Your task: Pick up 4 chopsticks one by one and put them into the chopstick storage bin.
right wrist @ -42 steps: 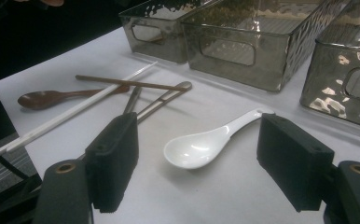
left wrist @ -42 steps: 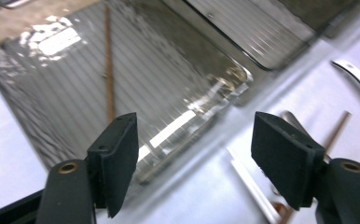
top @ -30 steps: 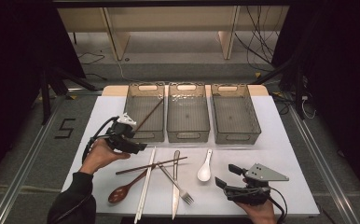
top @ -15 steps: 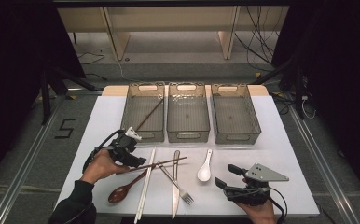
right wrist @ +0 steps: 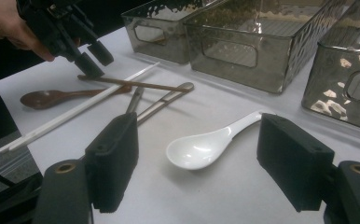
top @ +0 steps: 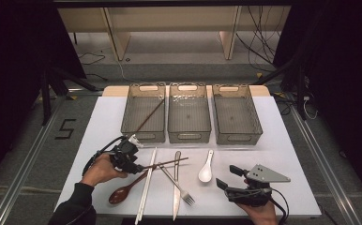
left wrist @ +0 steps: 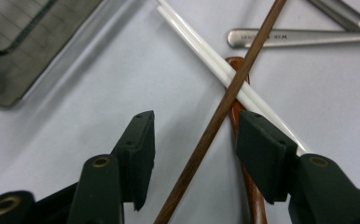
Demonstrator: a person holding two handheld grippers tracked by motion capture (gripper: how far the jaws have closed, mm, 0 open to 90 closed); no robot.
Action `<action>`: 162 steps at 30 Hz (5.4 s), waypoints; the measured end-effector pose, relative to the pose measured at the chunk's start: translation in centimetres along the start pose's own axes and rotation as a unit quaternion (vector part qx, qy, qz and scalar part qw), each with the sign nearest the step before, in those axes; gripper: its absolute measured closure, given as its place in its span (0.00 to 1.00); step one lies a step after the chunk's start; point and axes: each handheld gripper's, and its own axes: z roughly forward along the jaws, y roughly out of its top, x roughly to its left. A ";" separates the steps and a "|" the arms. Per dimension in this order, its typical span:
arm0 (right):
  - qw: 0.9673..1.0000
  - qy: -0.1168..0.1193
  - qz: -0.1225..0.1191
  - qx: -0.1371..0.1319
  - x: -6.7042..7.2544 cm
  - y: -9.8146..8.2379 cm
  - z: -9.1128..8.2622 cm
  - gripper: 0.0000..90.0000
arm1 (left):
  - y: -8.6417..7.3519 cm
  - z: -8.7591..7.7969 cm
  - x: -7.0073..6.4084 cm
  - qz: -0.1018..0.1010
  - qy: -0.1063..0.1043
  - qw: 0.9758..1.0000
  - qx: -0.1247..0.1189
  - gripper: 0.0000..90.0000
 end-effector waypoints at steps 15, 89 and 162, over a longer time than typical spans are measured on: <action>1.000 0.001 -0.001 0.002 0.0 0.0 0.1 0.33 | -0.3 0.8 0.2 0.024 -0.011 0.999 0.023 0.68; 1.000 0.000 0.003 0.004 0.0 -0.2 -0.1 0.34 | 1.0 -4.8 0.5 -0.017 -0.006 0.987 -0.162 0.93; 1.000 0.000 0.009 0.006 -0.3 -0.4 0.1 0.33 | 7.8 -3.4 11.5 -0.114 0.086 0.971 -0.189 0.93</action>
